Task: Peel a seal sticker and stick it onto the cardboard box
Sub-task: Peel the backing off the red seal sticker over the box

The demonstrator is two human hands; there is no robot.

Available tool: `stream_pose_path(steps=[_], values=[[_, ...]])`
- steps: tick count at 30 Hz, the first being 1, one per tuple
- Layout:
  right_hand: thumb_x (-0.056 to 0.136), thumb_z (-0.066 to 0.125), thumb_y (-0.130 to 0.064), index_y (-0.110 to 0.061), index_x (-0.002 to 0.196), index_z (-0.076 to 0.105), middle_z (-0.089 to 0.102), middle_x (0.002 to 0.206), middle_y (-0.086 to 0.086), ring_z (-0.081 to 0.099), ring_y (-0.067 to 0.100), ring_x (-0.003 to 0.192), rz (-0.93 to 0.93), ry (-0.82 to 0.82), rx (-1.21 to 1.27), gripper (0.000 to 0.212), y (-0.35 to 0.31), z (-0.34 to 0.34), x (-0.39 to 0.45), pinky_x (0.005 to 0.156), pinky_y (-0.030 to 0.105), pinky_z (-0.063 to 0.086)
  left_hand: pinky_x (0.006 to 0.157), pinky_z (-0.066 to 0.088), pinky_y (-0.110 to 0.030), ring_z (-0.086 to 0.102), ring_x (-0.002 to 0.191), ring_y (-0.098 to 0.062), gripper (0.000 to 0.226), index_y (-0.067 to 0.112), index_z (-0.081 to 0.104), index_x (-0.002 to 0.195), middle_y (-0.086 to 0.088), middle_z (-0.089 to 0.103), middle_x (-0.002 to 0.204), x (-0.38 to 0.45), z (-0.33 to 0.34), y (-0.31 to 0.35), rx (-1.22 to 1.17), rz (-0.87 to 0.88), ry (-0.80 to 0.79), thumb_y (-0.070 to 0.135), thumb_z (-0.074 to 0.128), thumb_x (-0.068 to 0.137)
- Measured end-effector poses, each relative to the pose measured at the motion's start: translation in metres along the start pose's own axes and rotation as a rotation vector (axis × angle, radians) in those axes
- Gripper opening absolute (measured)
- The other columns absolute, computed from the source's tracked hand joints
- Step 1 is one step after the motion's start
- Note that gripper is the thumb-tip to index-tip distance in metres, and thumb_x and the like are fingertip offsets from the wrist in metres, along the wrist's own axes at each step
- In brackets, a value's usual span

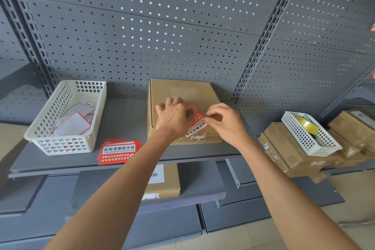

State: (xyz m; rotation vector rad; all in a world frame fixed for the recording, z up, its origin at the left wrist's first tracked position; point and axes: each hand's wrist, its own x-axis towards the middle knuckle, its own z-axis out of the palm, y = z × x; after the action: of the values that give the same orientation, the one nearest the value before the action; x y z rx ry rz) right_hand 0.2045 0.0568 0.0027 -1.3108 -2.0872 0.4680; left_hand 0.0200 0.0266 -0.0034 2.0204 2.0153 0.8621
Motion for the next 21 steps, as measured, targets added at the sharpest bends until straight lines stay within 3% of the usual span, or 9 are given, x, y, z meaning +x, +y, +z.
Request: stream_pose_path(steps=[2,5,9,12,14,16,18,21], values=[[0.086,0.078,-0.015,-0.014,0.086,0.076,0.068,0.106,-0.003,0.061,0.007,0.097,-0.005,-0.031,-0.026,0.002,-0.003,0.000,-0.001,0.085,-0.003,0.031,0.091,0.025,-0.042,0.042,0.107,-0.022,0.015,0.041,0.066,0.097,0.006,0.054,0.106,0.000,0.001,0.000,0.005,0.005,0.003,0.045,0.051,0.094],[0.089,0.073,-0.009,-0.010,0.081,0.075,0.068,0.109,0.003,0.059,0.010,0.098,-0.009,-0.068,-0.050,0.008,-0.006,0.001,0.000,0.084,-0.002,0.030,0.088,0.022,-0.040,0.042,0.107,-0.023,0.013,0.043,0.063,0.094,0.008,0.053,0.103,0.000,0.000,0.000,-0.002,0.012,0.001,0.046,0.050,0.095],[0.094,0.066,-0.011,-0.015,0.081,0.067,0.065,0.113,0.002,0.055,0.010,0.102,-0.036,-0.118,-0.097,0.014,-0.006,0.002,-0.001,0.091,0.018,0.033,0.092,0.024,-0.043,0.041,0.110,-0.023,0.018,0.047,0.059,0.110,0.007,0.054,0.108,-0.001,-0.001,-0.002,-0.001,0.044,-0.018,0.048,0.047,0.097],[0.095,0.065,-0.012,-0.013,0.080,0.064,0.065,0.109,0.000,0.058,0.013,0.101,-0.053,-0.115,-0.097,0.015,-0.008,0.002,-0.001,0.092,0.026,0.039,0.093,0.024,-0.043,0.040,0.109,-0.022,0.019,0.044,0.061,0.105,0.008,0.052,0.106,0.000,-0.002,-0.004,0.022,0.070,-0.045,0.054,0.048,0.095],[0.093,0.067,-0.011,-0.012,0.080,0.066,0.067,0.106,0.000,0.060,0.012,0.099,-0.063,-0.091,-0.070,0.012,-0.009,-0.001,-0.002,0.089,0.021,0.040,0.090,0.023,-0.042,0.041,0.108,-0.022,0.018,0.041,0.062,0.099,0.008,0.051,0.104,0.001,-0.002,-0.004,0.028,0.073,-0.042,0.053,0.049,0.095],[0.090,0.071,-0.014,-0.014,0.085,0.070,0.068,0.105,-0.003,0.061,0.000,0.096,-0.034,-0.046,-0.012,0.005,-0.007,-0.003,-0.006,0.086,0.007,0.037,0.089,0.022,-0.041,0.041,0.108,-0.023,0.017,0.040,0.063,0.099,0.008,0.051,0.104,0.000,-0.001,-0.004,0.030,0.074,-0.033,0.051,0.049,0.096],[0.087,0.076,-0.020,-0.017,0.100,0.071,0.069,0.105,-0.010,0.061,-0.011,0.098,0.035,-0.015,0.072,0.015,-0.002,-0.005,-0.011,0.087,0.002,0.039,0.087,0.021,-0.041,0.041,0.108,-0.022,0.017,0.040,0.063,0.100,0.006,0.053,0.107,0.000,0.000,-0.004,0.036,0.084,-0.027,0.050,0.050,0.096],[0.084,0.078,-0.025,-0.018,0.103,0.072,0.068,0.115,-0.009,0.064,0.000,0.110,0.084,0.001,0.132,0.021,0.004,-0.006,-0.016,0.100,0.021,0.047,0.085,0.019,-0.039,0.041,0.106,-0.022,0.016,0.039,0.063,0.101,0.005,0.054,0.109,-0.001,-0.001,-0.005,0.042,0.097,-0.022,0.048,0.050,0.096]])
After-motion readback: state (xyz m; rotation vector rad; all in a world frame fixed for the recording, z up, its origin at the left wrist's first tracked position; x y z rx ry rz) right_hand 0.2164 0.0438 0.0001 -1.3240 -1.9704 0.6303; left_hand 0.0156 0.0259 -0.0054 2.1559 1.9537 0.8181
